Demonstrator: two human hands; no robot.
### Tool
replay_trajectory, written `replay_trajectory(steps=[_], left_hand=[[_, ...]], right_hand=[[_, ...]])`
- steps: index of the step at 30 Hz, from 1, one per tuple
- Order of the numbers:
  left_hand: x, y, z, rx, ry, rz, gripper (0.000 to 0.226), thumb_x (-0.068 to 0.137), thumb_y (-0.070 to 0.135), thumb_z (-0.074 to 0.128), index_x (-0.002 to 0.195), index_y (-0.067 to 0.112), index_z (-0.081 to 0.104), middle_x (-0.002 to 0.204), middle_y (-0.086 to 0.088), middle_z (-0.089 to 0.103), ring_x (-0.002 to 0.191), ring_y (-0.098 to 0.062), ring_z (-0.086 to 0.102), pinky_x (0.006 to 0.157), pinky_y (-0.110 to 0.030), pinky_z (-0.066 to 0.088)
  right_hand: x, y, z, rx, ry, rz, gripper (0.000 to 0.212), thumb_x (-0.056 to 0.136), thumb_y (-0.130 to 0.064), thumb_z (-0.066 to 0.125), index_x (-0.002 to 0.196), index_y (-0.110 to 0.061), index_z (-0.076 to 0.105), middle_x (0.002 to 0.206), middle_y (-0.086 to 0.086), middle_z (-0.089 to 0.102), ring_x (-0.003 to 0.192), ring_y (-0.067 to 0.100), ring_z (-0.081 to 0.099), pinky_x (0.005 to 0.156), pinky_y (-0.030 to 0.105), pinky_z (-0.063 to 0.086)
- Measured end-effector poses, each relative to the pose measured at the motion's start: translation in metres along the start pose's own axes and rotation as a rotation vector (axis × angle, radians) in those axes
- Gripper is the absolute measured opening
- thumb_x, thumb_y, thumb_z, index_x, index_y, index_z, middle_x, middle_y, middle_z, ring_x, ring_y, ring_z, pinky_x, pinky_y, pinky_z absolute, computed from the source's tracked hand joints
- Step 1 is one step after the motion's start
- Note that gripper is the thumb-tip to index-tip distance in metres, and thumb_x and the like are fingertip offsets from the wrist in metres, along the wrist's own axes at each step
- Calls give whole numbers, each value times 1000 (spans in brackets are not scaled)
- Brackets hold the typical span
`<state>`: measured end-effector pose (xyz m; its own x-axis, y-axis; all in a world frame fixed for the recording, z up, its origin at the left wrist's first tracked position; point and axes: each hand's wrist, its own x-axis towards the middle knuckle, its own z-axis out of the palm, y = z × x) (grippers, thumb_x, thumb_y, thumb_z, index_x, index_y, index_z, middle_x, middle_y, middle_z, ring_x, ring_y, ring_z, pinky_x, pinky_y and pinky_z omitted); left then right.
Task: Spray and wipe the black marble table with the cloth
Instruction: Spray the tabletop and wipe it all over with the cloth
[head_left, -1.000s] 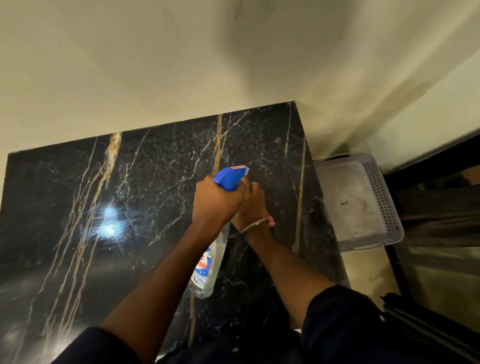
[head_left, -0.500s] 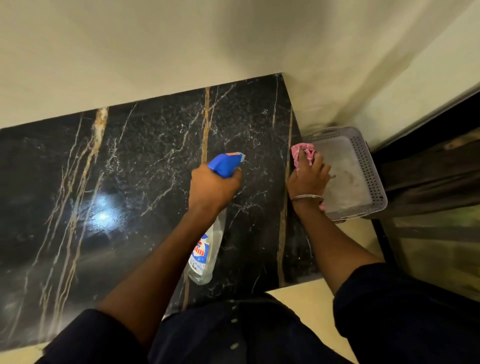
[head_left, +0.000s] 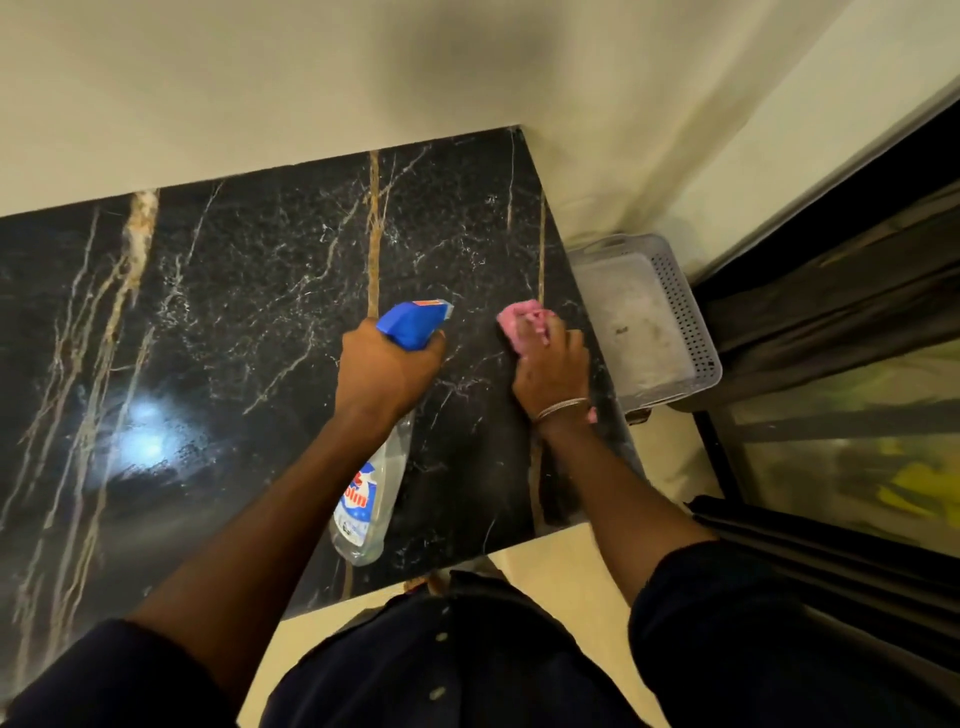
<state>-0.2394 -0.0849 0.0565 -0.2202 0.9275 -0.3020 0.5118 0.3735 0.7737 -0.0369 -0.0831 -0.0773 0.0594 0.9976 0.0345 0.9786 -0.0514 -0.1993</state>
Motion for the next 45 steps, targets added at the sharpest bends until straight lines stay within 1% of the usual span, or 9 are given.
replay_trajectory(steps=[4,9,16,21,28,33,37,41,45], left_hand=[[-14,-7,-3,-6,2,15,29,79,32,70,69,10,55,58,-1,52,48,-11,46,49,-27,43],[-31,-19,-8,6,-59,41,23,83,29,69,72,15,54,60,0,52,49,-9,47,49,-21,43],[-47,-25,-3,1,-83,65,23,81,31,71,72,18,55,57,4,51,48,-6,46,50,-20,42],[-53,-23,-2,42,-84,75,21,82,30,71,79,14,57,60,4,52,50,-5,48,49,-17,39],[-62,-27,-4,46,-126,111,17,85,26,68,81,14,57,62,2,52,51,-6,48,51,-16,40],[-68,-32,1,47,-113,122,17,84,30,68,82,18,57,63,3,55,54,-7,53,55,-21,45],[-77,-35,3,31,-124,98,17,83,33,68,83,20,57,66,0,59,57,-11,56,60,-29,53],[-88,-30,6,19,-106,83,17,85,28,68,77,22,54,63,3,55,54,-8,52,55,-23,46],[-99,-28,9,15,-95,105,15,84,25,68,80,18,56,61,3,53,52,-7,50,53,-19,43]], right_hand=[[-4,48,-11,-40,60,227,54,77,-20,57,131,-19,52,127,18,51,100,40,48,78,45,44],[-28,15,-4,-17,54,353,52,80,-20,60,132,-20,50,131,19,47,105,38,46,82,43,41],[-80,-79,13,48,1,-35,60,81,-20,58,137,-22,39,130,14,50,93,28,50,75,37,44],[-81,-55,7,21,-72,-243,59,76,-20,64,131,-21,44,131,15,51,91,30,52,72,37,43],[-81,64,-15,-56,29,184,57,77,-18,59,134,-19,50,124,18,51,96,37,48,77,42,42],[-98,63,-14,-12,61,390,56,77,-16,63,132,-19,51,129,21,48,103,40,46,82,47,44],[-124,13,-6,-7,62,269,48,82,-25,55,129,-20,49,129,18,51,102,37,51,82,43,42],[-155,-35,7,9,34,66,59,80,-21,63,136,-26,45,131,13,52,101,30,52,78,38,45],[-168,-28,8,-33,-32,-113,69,76,-20,67,140,-29,43,133,11,50,103,29,52,78,35,44]])
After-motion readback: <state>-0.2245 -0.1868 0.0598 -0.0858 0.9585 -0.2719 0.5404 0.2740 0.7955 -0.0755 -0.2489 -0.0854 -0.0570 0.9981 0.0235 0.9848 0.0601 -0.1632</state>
